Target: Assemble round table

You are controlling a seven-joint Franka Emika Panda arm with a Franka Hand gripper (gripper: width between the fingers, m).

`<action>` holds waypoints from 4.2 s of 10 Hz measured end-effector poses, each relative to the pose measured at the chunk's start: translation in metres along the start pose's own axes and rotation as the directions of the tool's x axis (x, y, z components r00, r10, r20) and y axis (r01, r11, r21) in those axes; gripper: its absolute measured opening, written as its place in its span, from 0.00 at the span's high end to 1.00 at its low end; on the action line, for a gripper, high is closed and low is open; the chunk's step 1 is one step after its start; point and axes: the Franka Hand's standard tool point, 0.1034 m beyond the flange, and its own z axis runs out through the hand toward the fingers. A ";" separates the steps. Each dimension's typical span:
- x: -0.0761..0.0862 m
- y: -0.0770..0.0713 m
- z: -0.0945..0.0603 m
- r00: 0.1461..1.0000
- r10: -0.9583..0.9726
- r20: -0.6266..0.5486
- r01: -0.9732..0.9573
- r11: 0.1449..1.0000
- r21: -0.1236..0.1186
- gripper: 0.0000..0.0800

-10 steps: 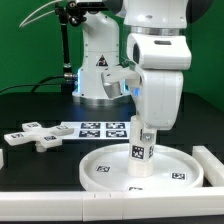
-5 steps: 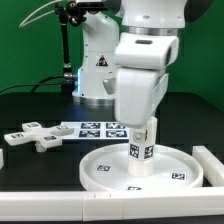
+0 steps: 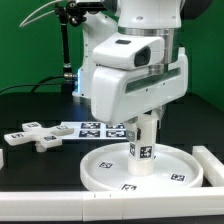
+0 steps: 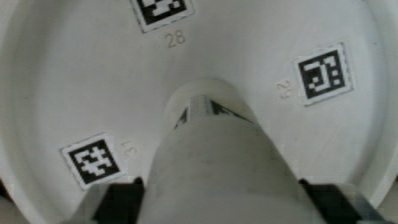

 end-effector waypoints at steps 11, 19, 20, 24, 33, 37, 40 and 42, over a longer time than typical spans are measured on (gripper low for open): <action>0.002 0.002 0.000 0.693 0.721 -0.036 -0.718 0.693 0.067 0.49; 0.002 0.002 0.001 0.083 0.996 0.035 -0.991 0.079 0.110 0.49; 0.002 0.002 0.001 0.037 0.998 0.042 -0.993 0.032 0.110 0.49; 0.002 0.002 0.001 -0.242 0.965 0.103 -0.959 -0.253 0.123 0.49; 0.004 0.001 0.000 -0.787 0.567 0.243 -0.568 -0.820 0.073 0.49; 0.008 -0.002 -0.003 -0.613 0.759 0.220 -0.752 -0.646 0.133 0.19; 0.008 -0.006 -0.001 -0.388 0.905 0.176 -0.889 -0.418 0.185 0.19; 0.008 -0.006 0.000 -0.246 0.958 0.146 -0.939 -0.273 0.209 0.19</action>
Offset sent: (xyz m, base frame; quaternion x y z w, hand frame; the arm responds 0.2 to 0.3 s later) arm -0.0028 -0.0014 0.0039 0.0237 0.0387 0.2234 0.9737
